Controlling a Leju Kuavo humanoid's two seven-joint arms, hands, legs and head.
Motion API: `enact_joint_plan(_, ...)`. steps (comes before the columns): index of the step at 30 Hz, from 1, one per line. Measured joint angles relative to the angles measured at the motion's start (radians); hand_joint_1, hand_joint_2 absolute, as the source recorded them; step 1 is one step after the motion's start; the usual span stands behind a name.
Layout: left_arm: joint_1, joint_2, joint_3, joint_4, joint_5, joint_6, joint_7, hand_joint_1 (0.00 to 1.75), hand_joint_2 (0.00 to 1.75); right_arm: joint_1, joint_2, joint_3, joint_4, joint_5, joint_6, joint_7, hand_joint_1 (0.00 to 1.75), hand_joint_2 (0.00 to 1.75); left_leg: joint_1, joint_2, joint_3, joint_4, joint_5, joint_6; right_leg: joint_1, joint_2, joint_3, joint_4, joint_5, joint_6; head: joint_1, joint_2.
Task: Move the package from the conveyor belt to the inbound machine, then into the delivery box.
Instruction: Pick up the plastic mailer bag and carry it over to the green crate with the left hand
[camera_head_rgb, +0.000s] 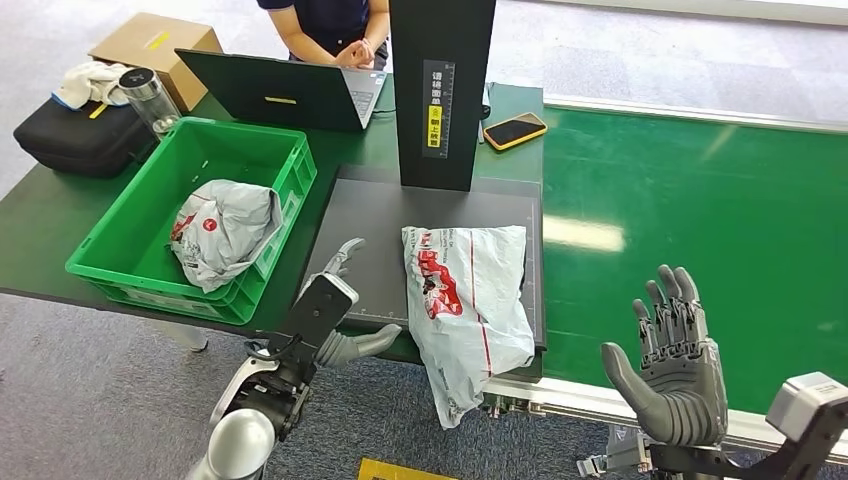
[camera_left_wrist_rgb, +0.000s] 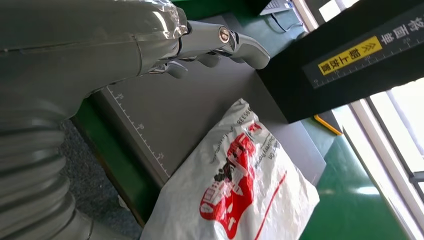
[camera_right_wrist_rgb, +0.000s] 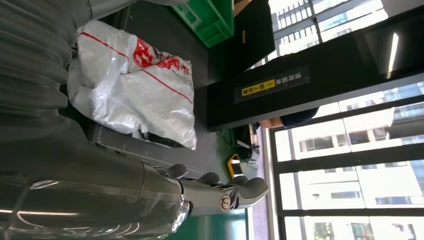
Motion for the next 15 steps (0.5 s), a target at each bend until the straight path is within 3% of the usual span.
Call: enact_joint_plan(15,0.003,-0.004,0.027,-0.007,-0.017,-0.007,0.004,0.0,1.75,0.005,0.082,-0.149,0.077,0.005,0.062,0.046,0.0,1.75,0.0,0.0,0.0,0.0,0.0,0.0,0.0,0.0,0.0,0.0,0.0,0.0,0.0,0.0)
